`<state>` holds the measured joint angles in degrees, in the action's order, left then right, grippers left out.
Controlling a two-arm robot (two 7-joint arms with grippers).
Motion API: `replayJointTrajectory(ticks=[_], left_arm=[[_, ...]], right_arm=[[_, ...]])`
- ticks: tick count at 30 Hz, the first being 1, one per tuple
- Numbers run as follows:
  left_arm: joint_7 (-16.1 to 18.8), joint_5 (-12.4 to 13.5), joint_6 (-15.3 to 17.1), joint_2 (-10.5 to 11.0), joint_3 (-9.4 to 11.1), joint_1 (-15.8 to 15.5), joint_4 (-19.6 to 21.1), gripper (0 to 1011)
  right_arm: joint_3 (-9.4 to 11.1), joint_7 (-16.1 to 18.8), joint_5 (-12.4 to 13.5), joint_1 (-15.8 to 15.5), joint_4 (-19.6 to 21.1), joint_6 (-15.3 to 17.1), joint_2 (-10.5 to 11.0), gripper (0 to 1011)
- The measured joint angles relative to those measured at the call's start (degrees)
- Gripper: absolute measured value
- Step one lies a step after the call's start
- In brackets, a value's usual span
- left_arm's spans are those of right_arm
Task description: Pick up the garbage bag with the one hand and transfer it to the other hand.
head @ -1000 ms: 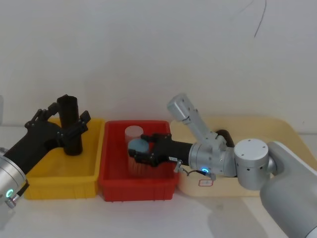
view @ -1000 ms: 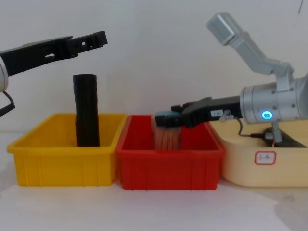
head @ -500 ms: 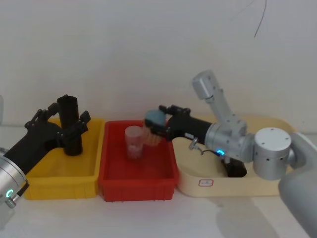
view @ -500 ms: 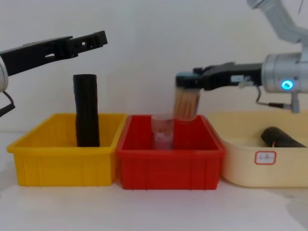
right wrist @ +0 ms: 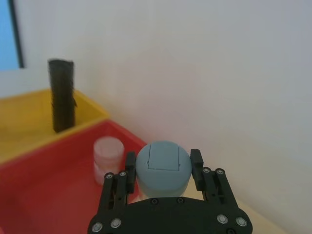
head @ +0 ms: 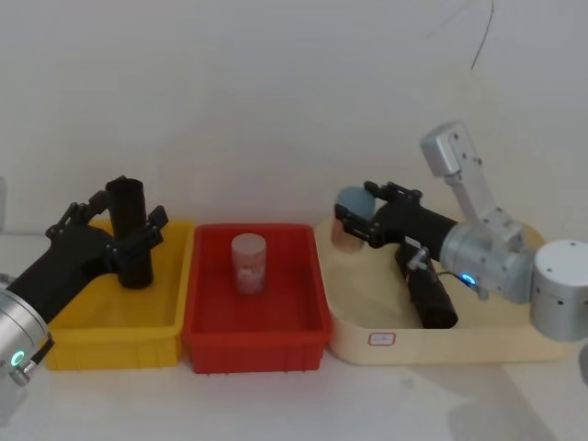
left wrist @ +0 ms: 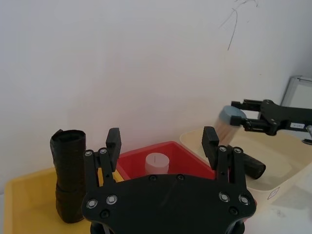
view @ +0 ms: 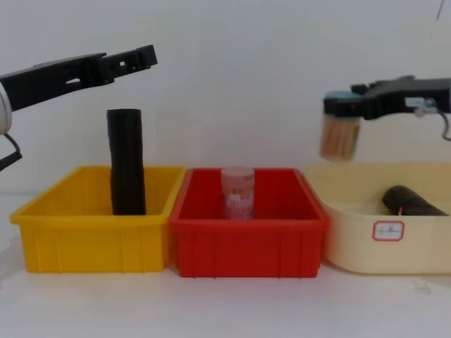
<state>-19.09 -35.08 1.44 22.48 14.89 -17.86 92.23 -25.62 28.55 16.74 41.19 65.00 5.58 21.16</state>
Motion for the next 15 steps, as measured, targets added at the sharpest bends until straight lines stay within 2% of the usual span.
replayJointTrajectory(ticks=[6, 10, 11, 15], left_arm=[[0.00, 0.00, 0.00, 0.00, 0.00, 0.00, 0.00, 1001], [0.00, 0.00, 0.00, 0.00, 0.00, 0.00, 0.00, 1001], [0.00, 0.00, 0.00, 0.00, 0.00, 0.00, 0.00, 1001], [0.00, 0.00, 0.00, 0.00, 0.00, 0.00, 0.00, 1002]], right_arm=[[1.33, -1.61, -0.09, -3.77, 3.34, 2.17, 2.51, 659], [2.07, -2.05, 0.05, -6.14, 5.29, 3.03, 3.72, 758], [2.24, -2.10, 0.15, -6.57, 5.67, 3.13, 3.93, 814], [3.27, -2.13, 0.92, -8.96, 7.90, 3.31, 4.99, 933]])
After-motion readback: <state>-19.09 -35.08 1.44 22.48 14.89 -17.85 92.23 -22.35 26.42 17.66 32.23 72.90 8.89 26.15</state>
